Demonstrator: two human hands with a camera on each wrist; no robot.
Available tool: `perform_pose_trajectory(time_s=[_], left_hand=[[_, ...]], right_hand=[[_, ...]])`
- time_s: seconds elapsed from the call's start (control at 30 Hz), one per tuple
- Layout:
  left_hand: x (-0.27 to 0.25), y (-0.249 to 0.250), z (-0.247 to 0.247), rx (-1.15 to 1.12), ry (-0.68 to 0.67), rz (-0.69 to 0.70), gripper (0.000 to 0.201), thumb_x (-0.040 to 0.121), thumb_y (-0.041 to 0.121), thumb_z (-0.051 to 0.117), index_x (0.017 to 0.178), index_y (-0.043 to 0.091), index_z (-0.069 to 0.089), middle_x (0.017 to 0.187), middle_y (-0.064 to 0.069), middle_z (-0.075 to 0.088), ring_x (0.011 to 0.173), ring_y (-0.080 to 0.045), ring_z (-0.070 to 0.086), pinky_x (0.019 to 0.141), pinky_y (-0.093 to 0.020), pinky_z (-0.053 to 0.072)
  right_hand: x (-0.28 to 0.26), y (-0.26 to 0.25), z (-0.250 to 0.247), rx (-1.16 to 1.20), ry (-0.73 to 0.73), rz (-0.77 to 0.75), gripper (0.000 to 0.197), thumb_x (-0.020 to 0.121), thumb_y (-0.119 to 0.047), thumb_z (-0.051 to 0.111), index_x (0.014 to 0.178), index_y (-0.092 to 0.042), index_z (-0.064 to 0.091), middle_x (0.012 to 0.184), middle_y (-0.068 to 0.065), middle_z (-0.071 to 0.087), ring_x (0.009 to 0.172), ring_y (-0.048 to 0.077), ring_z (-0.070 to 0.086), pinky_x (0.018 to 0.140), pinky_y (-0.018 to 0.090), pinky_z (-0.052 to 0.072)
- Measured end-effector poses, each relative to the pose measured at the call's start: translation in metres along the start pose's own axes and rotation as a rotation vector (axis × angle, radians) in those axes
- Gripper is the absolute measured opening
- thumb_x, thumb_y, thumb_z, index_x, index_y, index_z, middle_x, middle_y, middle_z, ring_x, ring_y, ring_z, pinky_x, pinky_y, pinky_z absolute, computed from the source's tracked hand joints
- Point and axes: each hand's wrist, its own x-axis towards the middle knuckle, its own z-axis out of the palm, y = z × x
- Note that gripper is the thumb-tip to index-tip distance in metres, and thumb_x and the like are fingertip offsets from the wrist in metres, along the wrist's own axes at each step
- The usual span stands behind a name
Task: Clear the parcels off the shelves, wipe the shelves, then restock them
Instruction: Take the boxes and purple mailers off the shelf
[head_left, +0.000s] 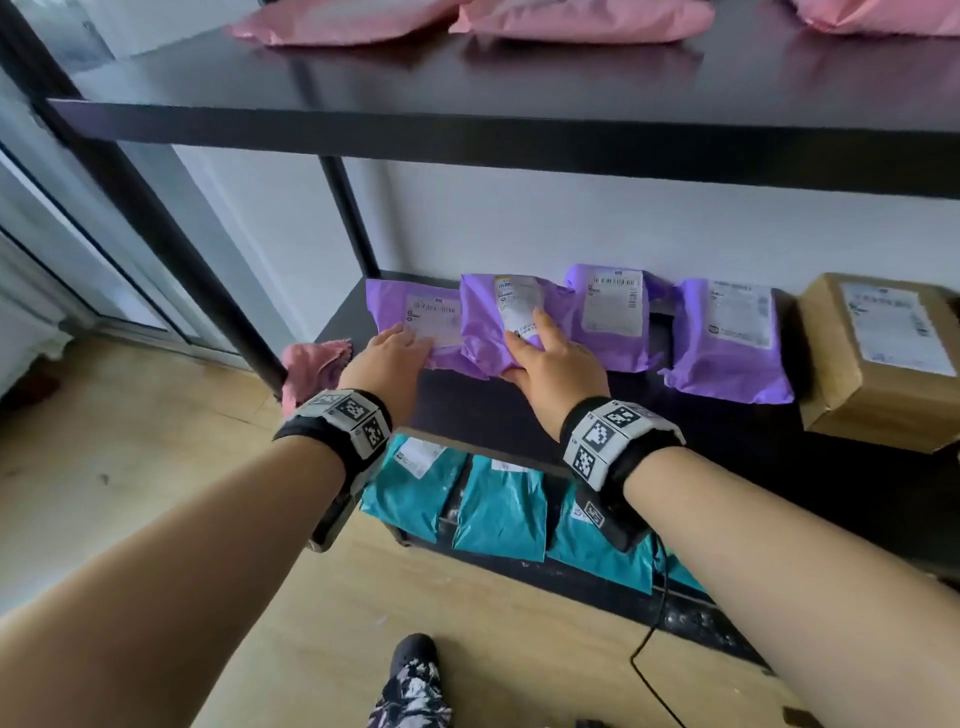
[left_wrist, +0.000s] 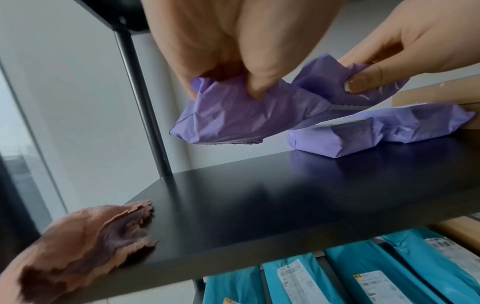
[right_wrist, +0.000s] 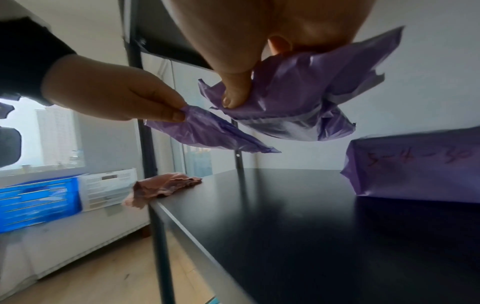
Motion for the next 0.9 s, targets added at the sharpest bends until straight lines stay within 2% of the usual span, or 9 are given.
perform_pose_trajectory(time_s=[0.2,0.3,0.4,0.5,0.6,0.7,0.8,0.83,0.9], left_hand=[[0.064,-0.073,0.011,-0.005,-0.093,0.143,0.048,0.093,0.008,0.044,0.14,0.018,0.04,0.146,-0.005,0.038,0.141,-0.026,0.023,0.112,-0.039,0.031],[0.087,-0.092,0.015,0.028,-0.169,0.202,0.051,0.092,0.011,0.049,0.141,0.018,0.038,0.147,-0.006,0.036,0.141,-0.026,0.023,0.114,-0.038,0.027],[0.104,-0.107,0.022,0.03,-0.186,0.236,0.047,0.09,0.007,0.044,0.136,0.016,0.043,0.138,-0.01,0.043,0.136,-0.03,0.03,0.11,-0.041,0.033],[0.114,-0.118,0.023,0.022,-0.194,0.218,0.044,0.092,0.008,0.04,0.135,0.017,0.044,0.128,-0.012,0.048,0.126,-0.034,0.04,0.102,-0.042,0.04],[0.121,-0.124,0.027,0.07,-0.233,0.249,0.044,0.096,0.012,0.037,0.139,0.023,0.041,0.126,-0.011,0.05,0.119,-0.033,0.046,0.101,-0.04,0.037],[0.124,-0.127,0.033,0.144,-0.288,0.256,0.049,0.097,0.014,0.035,0.143,0.03,0.034,0.141,-0.005,0.042,0.13,-0.03,0.038,0.11,-0.045,0.025],[0.125,-0.128,0.039,0.188,-0.334,0.252,0.05,0.099,0.019,0.031,0.147,0.031,0.025,0.153,-0.002,0.027,0.141,-0.027,0.024,0.115,-0.047,0.015],[0.125,-0.127,0.04,0.188,-0.343,0.245,0.05,0.099,0.019,0.031,0.147,0.03,0.023,0.154,-0.003,0.025,0.142,-0.027,0.022,0.115,-0.048,0.013],[0.124,-0.125,0.041,0.173,-0.356,0.227,0.052,0.097,0.022,0.035,0.147,0.028,0.022,0.154,-0.004,0.023,0.142,-0.027,0.019,0.116,-0.05,0.012]], right_hand=[[0.046,-0.03,0.024,-0.087,-0.1,0.193,0.049,0.096,-0.042,0.044,0.141,-0.023,0.039,0.157,0.009,0.011,0.129,0.028,0.042,0.1,0.037,0.039],[0.063,-0.041,0.03,-0.134,-0.126,0.249,0.046,0.095,-0.042,0.045,0.138,-0.023,0.043,0.155,0.009,0.017,0.12,0.028,0.049,0.092,0.034,0.042],[0.078,-0.045,0.039,-0.142,-0.123,0.298,0.042,0.095,-0.041,0.047,0.133,-0.023,0.047,0.155,0.007,0.016,0.11,0.031,0.054,0.086,0.033,0.045],[0.089,-0.046,0.048,-0.152,-0.127,0.314,0.039,0.094,-0.039,0.049,0.13,-0.021,0.049,0.157,0.005,0.013,0.11,0.033,0.053,0.085,0.035,0.045],[0.096,-0.045,0.054,-0.126,-0.117,0.337,0.04,0.093,-0.035,0.054,0.13,-0.021,0.048,0.154,0.007,0.021,0.109,0.034,0.052,0.085,0.037,0.045],[0.101,-0.042,0.063,-0.11,-0.119,0.33,0.037,0.093,-0.034,0.054,0.127,-0.021,0.05,0.15,0.007,0.026,0.115,0.032,0.048,0.091,0.037,0.042],[0.103,-0.037,0.075,-0.132,-0.156,0.336,0.04,0.094,-0.036,0.051,0.132,-0.025,0.046,0.155,0.007,0.015,0.136,0.028,0.029,0.112,0.046,0.019],[0.103,-0.036,0.079,-0.138,-0.16,0.345,0.042,0.094,-0.037,0.049,0.134,-0.026,0.044,0.156,0.007,0.012,0.139,0.027,0.023,0.114,0.048,0.012],[0.104,-0.035,0.083,-0.134,-0.163,0.351,0.044,0.095,-0.038,0.047,0.137,-0.026,0.04,0.157,0.007,0.008,0.143,0.028,0.015,0.117,0.046,0.009]])
